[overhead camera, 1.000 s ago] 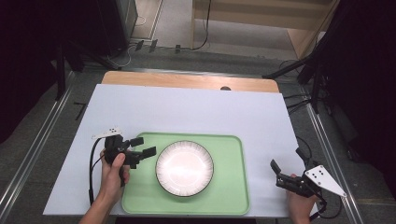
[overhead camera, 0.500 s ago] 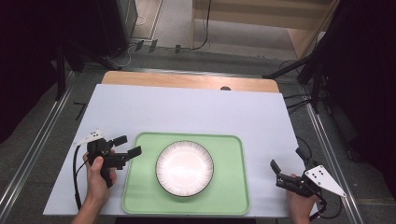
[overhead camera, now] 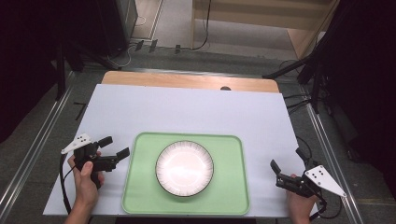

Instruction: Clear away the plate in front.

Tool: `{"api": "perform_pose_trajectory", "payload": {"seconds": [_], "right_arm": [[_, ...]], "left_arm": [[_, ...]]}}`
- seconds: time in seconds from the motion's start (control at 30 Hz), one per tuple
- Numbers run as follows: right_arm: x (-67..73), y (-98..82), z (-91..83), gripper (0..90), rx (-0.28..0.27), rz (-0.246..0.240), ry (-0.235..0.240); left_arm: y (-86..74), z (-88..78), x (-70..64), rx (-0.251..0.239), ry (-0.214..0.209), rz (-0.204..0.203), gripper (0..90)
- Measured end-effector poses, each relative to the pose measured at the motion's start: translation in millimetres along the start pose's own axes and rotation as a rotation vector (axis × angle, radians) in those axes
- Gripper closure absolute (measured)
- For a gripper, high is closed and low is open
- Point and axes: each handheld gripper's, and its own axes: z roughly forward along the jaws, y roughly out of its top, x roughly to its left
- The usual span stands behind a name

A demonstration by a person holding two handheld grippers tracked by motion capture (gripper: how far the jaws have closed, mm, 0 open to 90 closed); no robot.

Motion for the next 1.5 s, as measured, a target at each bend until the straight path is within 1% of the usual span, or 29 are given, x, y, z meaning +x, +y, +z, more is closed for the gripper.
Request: {"api": "perform_pose_trajectory", "payload": {"seconds": [0.13, 0.23, 0.33, 0.37, 0.47, 0.57, 0.63, 0.73, 0.77, 0.8, 0.83, 0.9, 0.93, 1.03, 1.1, 1.13, 1.2, 1.23, 1.3, 1.37, 1.4, 1.5], "right_arm": [[0.0, 0.0, 0.1, 0.7, 0.0, -0.001, -0.001], [-0.1, 0.0, 0.0, 0.7, 0.0, -0.002, -0.001], [-0.1, 0.0, 0.0, 0.7, 0.0, 0.0, -0.001], [0.0, 0.0, 0.1, 0.8, 0.0, 0.0, -0.001], [0.0, 0.0, 0.0, 0.7, 0.0, 0.0, 0.0], [0.0, 0.0, -0.1, 0.7, -0.001, 0.0, 0.0], [0.0, 0.0, -0.1, 0.7, -0.001, 0.0, 0.0], [-0.1, 0.0, 0.0, 0.7, -0.001, 0.0, 0.001], [-0.1, 0.0, 0.0, 0.7, -0.001, 0.0, 0.0], [0.0, 0.0, 0.2, 0.8, -0.001, 0.0, 0.0], [0.0, 0.1, 0.2, 0.8, 0.001, 0.0, 0.0], [0.0, 0.0, 0.2, 0.7, 0.0, -0.001, -0.001], [-0.1, 0.0, 0.2, 0.7, 0.0, -0.001, -0.001], [0.1, 0.0, 0.1, 0.7, 0.0, -0.001, -0.001], [0.1, 0.0, 0.1, 0.7, 0.0, -0.002, 0.001], [0.1, 0.0, 0.1, 0.7, 0.0, -0.002, 0.001], [0.1, 0.0, 0.0, 0.7, -0.001, 0.0, 0.0], [-0.1, 0.0, 0.0, 0.7, -0.001, -0.001, 0.001], [0.0, 0.0, 0.0, 0.7, -0.001, -0.001, 0.001], [0.0, 0.0, 0.0, 0.7, -0.001, 0.0, 0.001], [0.0, 0.0, 0.0, 0.7, -0.001, 0.0, 0.001], [-0.1, 0.0, 0.0, 0.7, -0.001, -0.001, 0.001]], "left_arm": [[-1.4, -7.5, 4.3, -0.019, 0.031, 0.002, 0.0], [-3.6, -13.1, 6.8, -0.021, 0.055, 0.018, 0.0], [-5.5, -16.6, 9.3, -0.019, 0.064, 0.018, 0.0], [-6.7, -17.9, 10.1, -0.024, 0.071, 0.015, 0.0], [-9.4, -22.3, 12.4, -0.024, 0.096, 0.026, 0.0], [-10.5, -26.7, 13.2, -0.034, 0.107, 0.026, 0.0], [-11.1, -30.8, 13.5, -0.04, 0.12, 0.039, 0.0], [-12.6, -36.7, 15.5, -0.053, 0.133, 0.039, 0.0], [-13.2, -38.6, 16.2, -0.053, 0.14, 0.036, 0.0], [-14.6, -41.7, 17.4, -0.057, 0.158, 0.037, 0.0], [-14.6, -41.7, 17.4, -0.057, 0.158, 0.037, 0.0], [-15.5, -44.9, 18.7, -0.056, 0.18, 0.049, 0.0], [-16.5, -47.7, 18.7, -0.061, 0.2, 0.057, 0.0], [-17.0, -49.7, 18.4, -0.058, 0.209, 0.066, 0.0], [-17.0, -52.0, 15.0, -0.052, 0.243, 0.095, 0.0], [-17.5, -52.2, 13.4, -0.051, 0.261, 0.102, 0.0], [-17.9, -52.5, 13.2, -0.048, 0.262, 0.104, 0.0], [-19.4, -53.9, 13.6, -0.051, 0.253, 0.1, 0.0], [-20.0, -54.6, 13.7, -0.056, 0.254, 0.097, 0.0], [-20.7, -56.1, 15.0, -0.061, 0.247, 0.088, 0.0], [-21.3, -56.7, 16.9, -0.063, 0.238, 0.074, 0.0], [-21.3, -57.1, 18.4, -0.066, 0.233, 0.061, 0.0]]}}
